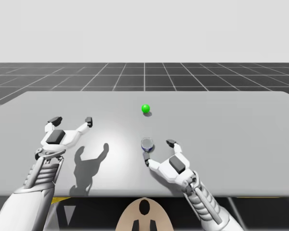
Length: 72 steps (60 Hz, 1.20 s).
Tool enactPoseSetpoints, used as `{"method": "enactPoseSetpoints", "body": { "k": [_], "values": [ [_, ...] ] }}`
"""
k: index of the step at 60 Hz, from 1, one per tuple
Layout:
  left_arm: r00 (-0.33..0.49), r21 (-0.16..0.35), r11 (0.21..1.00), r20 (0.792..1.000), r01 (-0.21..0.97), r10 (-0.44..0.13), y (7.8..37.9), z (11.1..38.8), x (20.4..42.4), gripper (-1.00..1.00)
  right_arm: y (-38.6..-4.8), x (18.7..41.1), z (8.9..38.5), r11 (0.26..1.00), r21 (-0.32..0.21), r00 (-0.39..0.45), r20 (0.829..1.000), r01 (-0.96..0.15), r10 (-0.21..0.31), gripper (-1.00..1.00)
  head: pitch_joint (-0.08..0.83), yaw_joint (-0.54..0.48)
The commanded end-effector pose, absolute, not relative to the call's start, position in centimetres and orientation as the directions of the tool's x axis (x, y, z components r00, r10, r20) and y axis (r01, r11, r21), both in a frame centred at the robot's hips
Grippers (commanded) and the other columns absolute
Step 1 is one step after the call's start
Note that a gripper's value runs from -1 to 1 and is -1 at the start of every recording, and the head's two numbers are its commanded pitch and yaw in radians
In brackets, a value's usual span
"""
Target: Watch the red light. When it turns green, pick up the object.
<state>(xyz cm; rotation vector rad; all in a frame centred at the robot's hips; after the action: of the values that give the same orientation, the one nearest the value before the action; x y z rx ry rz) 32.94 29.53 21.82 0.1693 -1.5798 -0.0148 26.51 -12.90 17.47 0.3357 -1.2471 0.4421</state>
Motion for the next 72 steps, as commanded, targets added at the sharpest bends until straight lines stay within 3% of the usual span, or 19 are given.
{"method": "enactPoseSetpoints", "body": {
  "k": [1,22,32,47,49,50,51,65,72],
  "values": [
    [-0.008,0.117,0.988,0.993,-0.097,-0.118,29.5,21.9,32.9,-1.0,-8.7,27.1,16.3,0.829,0.128,0.295,0.954,-0.545,0.047,-1.0,0.678,-0.02],
    [-0.013,0.111,0.989,0.993,-0.098,-0.113,29.6,22.1,32.8,-1.0,-5.3,30.1,15.0,0.809,0.117,0.299,0.951,-0.576,0.075,-1.0,0.682,-0.01],
    [-0.014,0.109,0.989,0.994,-0.097,-0.111,29.6,22.1,32.8,-1.0,-4.0,31.3,14.1,0.794,0.183,0.364,0.93,-0.579,0.051,-1.0,0.681,0.0],
    [-0.014,0.11,0.989,0.994,-0.095,-0.112,29.5,22.1,32.7,-1.0,-3.4,31.8,13.5,0.769,0.178,0.352,0.934,-0.613,0.064,-1.0,0.677,0.0],
    [-0.014,0.11,0.989,0.994,-0.095,-0.111,29.5,22.1,32.7,-1.0,-3.4,31.7,13.5,0.762,0.19,0.349,0.936,-0.62,0.05,-0.64,0.676,0.0],
    [-0.014,0.109,0.99,0.994,-0.094,-0.111,29.5,22.1,32.7,-1.0,-3.4,31.6,13.6,0.761,0.197,0.352,0.935,-0.619,0.044,-0.11,0.675,0.0],
    [-0.014,0.11,0.989,0.994,-0.094,-0.112,29.5,22.1,32.7,-1.0,-3.4,31.5,13.6,0.76,0.201,0.347,0.937,-0.618,0.035,0.96,0.674,0.0],
    [-0.014,0.109,0.99,0.994,-0.093,-0.111,29.4,22.1,32.7,-1.0,-3.6,31.2,13.9,0.75,0.202,0.347,0.937,-0.629,0.038,1.0,0.665,0.0],
    [-0.011,0.112,0.989,0.993,-0.097,-0.114,29.4,22.0,32.7,-1.0,-3.6,31.2,14.0,0.75,0.203,0.346,0.937,-0.63,0.037,1.0,0.6,0.0]
  ]
}}
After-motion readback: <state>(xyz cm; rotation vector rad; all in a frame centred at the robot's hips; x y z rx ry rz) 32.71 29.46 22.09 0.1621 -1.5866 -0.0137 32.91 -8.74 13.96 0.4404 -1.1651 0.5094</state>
